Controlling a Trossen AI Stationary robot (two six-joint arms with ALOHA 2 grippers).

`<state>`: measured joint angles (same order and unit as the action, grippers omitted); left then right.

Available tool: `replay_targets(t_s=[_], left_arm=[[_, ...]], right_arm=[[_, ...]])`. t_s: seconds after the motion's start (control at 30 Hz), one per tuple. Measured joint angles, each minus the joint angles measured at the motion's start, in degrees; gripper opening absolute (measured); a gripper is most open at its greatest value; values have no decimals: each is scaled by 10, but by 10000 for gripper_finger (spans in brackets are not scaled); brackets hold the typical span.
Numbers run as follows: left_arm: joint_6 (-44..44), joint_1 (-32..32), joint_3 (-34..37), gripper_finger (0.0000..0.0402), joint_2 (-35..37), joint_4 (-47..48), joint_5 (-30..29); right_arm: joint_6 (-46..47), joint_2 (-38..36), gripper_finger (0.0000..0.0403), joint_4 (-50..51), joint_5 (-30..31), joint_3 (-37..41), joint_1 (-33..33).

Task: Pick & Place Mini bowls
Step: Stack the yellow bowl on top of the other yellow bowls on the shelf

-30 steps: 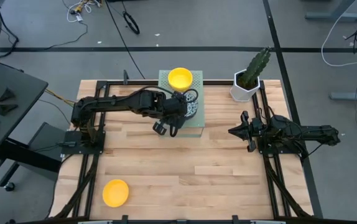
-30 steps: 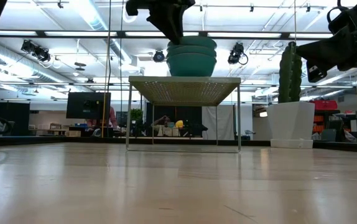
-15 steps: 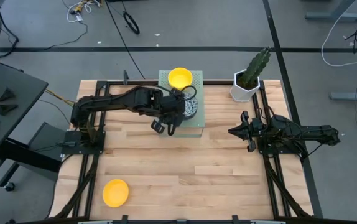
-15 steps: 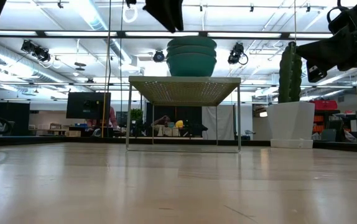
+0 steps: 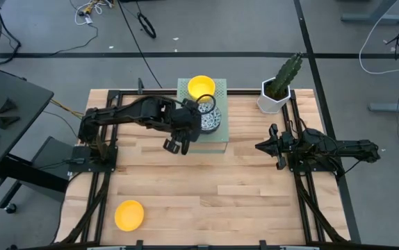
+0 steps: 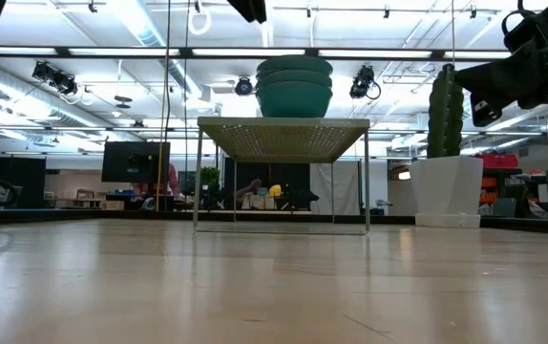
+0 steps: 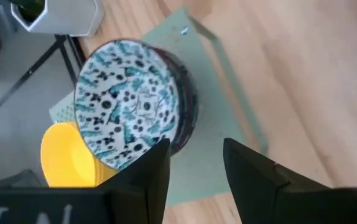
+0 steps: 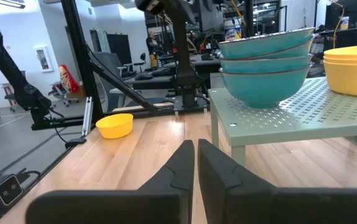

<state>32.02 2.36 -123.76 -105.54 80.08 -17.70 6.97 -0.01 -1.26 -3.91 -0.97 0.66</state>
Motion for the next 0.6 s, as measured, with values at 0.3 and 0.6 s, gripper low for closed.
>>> replay_targets(t_s=[0.3,0.6], left_arm=[[-88,39,1,156,0,56,3],[-206,86,4,156,0,92,32]], right_arm=[[0,0,27,0,0,0,0],[0,0,27,0,0,0,0]])
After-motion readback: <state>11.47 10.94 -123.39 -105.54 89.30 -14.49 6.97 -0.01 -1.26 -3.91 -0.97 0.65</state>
